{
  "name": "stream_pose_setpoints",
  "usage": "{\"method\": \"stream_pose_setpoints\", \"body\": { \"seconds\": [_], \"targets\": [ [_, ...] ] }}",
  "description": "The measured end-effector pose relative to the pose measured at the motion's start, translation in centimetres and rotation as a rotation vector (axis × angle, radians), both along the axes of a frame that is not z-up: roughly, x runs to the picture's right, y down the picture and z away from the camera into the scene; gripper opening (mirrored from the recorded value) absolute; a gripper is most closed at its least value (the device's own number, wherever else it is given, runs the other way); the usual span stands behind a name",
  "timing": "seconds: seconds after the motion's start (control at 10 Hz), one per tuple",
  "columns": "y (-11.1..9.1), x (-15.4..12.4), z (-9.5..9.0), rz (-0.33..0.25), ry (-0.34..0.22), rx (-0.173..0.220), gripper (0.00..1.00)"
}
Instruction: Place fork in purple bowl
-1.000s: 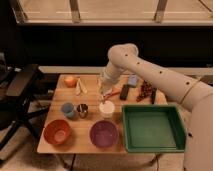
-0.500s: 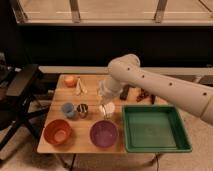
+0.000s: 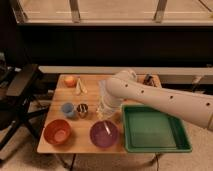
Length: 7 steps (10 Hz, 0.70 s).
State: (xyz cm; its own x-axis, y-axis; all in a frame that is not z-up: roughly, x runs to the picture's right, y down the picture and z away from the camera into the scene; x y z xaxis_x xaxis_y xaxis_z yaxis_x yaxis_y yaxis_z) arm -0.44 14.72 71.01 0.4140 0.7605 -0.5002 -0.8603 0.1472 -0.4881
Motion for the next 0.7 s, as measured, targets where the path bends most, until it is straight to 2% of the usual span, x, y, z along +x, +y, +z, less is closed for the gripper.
{"method": "stream_pose_setpoints", "body": {
  "seconds": [0.5, 0.6, 0.7],
  "targets": [
    [3.3, 0.5, 0.6, -0.075, -0.067, -0.063, 0.0],
    [4.0, 0.4, 0.7, -0.088, -0.08, -0.078, 0.04],
    [4.8, 0.2, 1.0, -0.099, -0.092, -0.099, 0.15]
  ]
}}
